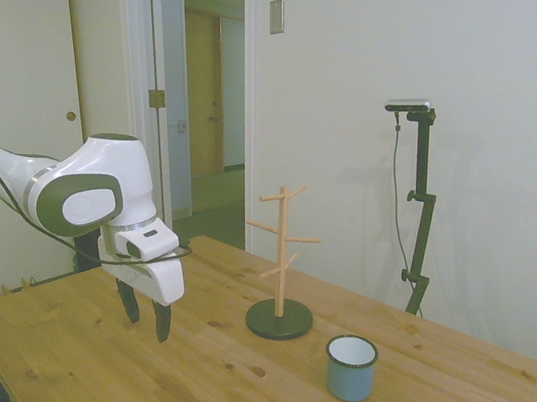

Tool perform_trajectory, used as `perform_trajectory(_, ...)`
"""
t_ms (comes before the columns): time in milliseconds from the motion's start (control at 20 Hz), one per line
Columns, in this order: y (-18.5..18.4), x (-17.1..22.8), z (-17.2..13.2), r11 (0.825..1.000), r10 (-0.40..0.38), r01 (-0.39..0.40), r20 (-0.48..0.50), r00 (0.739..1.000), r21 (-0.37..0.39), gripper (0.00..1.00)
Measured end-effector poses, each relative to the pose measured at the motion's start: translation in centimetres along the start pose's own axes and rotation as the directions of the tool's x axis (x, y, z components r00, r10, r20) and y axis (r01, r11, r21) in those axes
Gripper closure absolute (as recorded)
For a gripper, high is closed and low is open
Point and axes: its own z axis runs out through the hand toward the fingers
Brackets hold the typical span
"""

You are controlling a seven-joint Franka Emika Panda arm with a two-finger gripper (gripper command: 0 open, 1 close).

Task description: Hang the mug

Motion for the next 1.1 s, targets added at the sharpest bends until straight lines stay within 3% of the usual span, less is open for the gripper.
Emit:
perform_trajectory(150, 0.1, 0.2, 0.0, 1.0, 0.005, -0.005, -0.001, 1.0, -0.002, 0.0)
perform_trajectory(300, 2.7, 2.3, -0.3, 0.997, 0.071, -0.071, -0.005, 0.997, 0.003, 0.0)
perform_trajectory(550, 10.2, 7.9, -1.6, 0.984, 0.179, -0.178, -0.017, 0.984, 0.026, 0.0)
perform_trajectory(850, 20.2, 16.4, -6.6, 0.947, 0.315, -0.312, -0.046, 0.948, 0.072, 0.0)
perform_trajectory(1100, 19.7, 24.1, -5.3, 0.924, 0.379, -0.376, -0.032, 0.925, 0.071, 0.0)
